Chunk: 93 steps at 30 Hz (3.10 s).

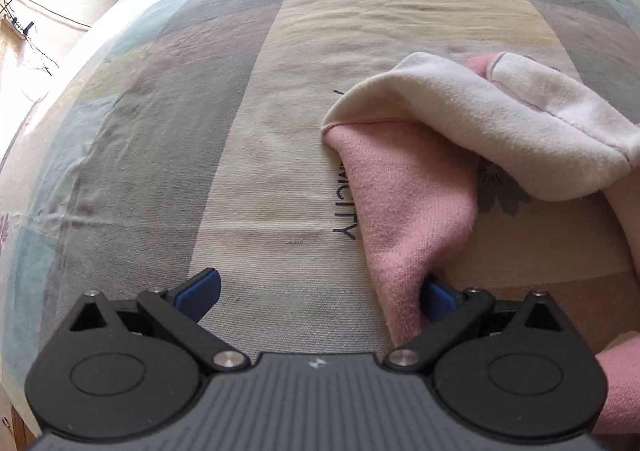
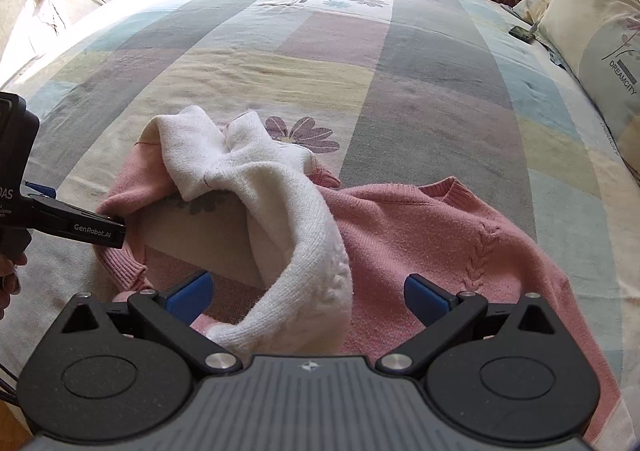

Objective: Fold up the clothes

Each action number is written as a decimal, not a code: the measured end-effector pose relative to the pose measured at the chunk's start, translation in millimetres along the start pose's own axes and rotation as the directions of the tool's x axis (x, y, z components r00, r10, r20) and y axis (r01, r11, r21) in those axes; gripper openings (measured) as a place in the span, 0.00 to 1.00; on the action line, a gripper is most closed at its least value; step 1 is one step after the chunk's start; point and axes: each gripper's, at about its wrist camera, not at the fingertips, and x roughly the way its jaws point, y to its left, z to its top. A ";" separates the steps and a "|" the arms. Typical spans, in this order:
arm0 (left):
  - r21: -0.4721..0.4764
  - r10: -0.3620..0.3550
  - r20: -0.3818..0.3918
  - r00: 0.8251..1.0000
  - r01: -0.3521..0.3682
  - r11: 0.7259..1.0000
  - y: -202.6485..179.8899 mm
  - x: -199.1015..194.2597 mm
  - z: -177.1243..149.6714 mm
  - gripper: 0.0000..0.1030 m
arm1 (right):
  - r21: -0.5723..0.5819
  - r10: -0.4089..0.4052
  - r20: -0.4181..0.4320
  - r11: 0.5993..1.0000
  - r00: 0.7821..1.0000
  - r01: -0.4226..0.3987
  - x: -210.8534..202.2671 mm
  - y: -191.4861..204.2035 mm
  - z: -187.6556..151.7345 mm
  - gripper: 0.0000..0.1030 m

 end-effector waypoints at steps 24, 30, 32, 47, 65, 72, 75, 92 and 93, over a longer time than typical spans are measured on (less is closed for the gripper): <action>0.258 0.204 0.161 0.966 -0.241 0.936 99.7 -22.5 5.0 0.10 | -0.044 0.029 0.006 0.999 1.000 -0.029 -2.0 20.0 11.7 1.00; 0.292 0.256 0.149 0.955 -0.290 0.912 135.0 -21.5 3.6 0.11 | -0.076 0.037 0.002 0.996 0.999 -0.037 -2.2 32.8 17.7 1.00; 0.291 0.269 0.105 0.957 -0.288 0.912 143.5 -18.4 -7.6 0.11 | -0.087 0.040 0.001 0.995 0.999 -0.040 -1.8 37.7 20.3 1.00; -0.704 -0.431 0.207 0.879 0.439 0.558 242.3 14.5 -65.4 0.47 | -0.163 0.092 -0.019 0.982 0.996 -0.094 5.0 76.3 36.9 1.00; -0.792 -0.316 0.372 0.873 0.476 0.383 282.9 34.8 -29.9 0.04 | -0.238 0.118 -0.035 0.963 0.992 -0.123 16.1 121.5 49.9 1.00; -0.667 -0.231 0.426 0.875 0.476 0.573 307.2 -16.3 -12.0 0.04 | -0.231 0.124 -0.042 0.964 0.991 -0.131 21.7 131.3 58.7 1.00; -0.699 -0.237 0.295 0.925 0.379 0.607 318.8 11.7 -31.6 0.04 | -0.233 0.128 -0.048 0.963 0.991 -0.136 25.2 137.1 61.9 1.00; -0.182 -0.082 0.094 0.992 0.098 0.978 259.2 -11.5 19.6 0.26 | -0.158 0.090 -0.086 0.982 0.992 -0.103 24.8 118.8 57.1 1.00; -0.140 -0.131 0.108 0.986 0.145 0.979 241.6 -11.2 32.3 0.27 | -0.129 0.086 -0.082 0.987 0.993 -0.096 22.3 108.8 56.9 1.00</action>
